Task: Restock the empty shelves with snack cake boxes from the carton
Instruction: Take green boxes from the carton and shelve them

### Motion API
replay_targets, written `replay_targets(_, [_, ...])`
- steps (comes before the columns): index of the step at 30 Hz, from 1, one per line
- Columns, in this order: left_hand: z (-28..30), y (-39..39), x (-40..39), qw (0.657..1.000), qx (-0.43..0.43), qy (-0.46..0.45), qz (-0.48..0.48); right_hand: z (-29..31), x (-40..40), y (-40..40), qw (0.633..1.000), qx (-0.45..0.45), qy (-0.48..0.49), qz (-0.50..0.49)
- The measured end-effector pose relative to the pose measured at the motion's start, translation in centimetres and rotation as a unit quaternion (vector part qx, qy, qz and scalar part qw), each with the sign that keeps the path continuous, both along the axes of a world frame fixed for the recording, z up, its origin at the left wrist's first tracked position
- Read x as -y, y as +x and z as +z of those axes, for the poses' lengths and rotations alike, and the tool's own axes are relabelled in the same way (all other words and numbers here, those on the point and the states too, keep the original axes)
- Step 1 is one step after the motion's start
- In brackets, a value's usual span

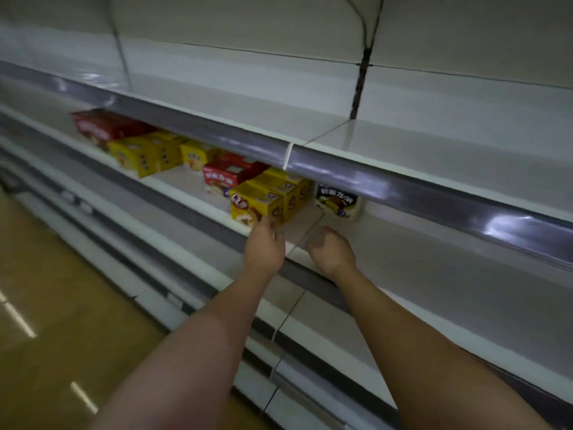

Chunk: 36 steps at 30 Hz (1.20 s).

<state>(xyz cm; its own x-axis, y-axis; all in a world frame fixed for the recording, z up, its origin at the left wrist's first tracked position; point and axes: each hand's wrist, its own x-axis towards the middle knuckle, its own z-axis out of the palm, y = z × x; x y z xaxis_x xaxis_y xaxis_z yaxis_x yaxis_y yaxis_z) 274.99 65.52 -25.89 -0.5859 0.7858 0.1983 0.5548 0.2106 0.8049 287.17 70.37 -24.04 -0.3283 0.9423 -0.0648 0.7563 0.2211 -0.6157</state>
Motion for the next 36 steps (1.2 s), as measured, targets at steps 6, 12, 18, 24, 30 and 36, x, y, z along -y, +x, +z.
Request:
replay_targets(6, [-2.0, -3.3, 10.2, 0.99, 0.014, -0.027, 0.138, -1.0, 6.7, -3.4, 0.988, 0.013, 0.023, 0.154])
replay_targets(12, [-5.4, -6.5, 22.0, 0.961, 0.064, -0.067, 0.262, -5.0, 14.1, -7.5, 0.967, 0.039, -0.043, 0.246])
replay_targets(18, [-8.8, -7.6, 36.3, 0.906, 0.109, -0.104, 0.397, -9.1, 24.7, -12.6, 0.933, 0.068, -0.098, 0.34])
replay_targets(24, [-10.9, -7.1, 49.3, 0.85, 0.135, -0.122, 0.494, -11.3, 36.7, -15.8, 0.885, 0.104, -0.133, 0.434])
replay_targets(30, [-13.3, -6.1, 59.5, 0.803, 0.155, -0.158, 0.554, -13.1, 46.8, -16.8, 0.844, 0.128, -0.151, 0.499])
replay_targets(36, [-15.7, -6.4, 64.8, 0.794, 0.191, -0.181, 0.548, -14.4, 51.9, -17.8, 0.822, 0.122, -0.149, 0.536])
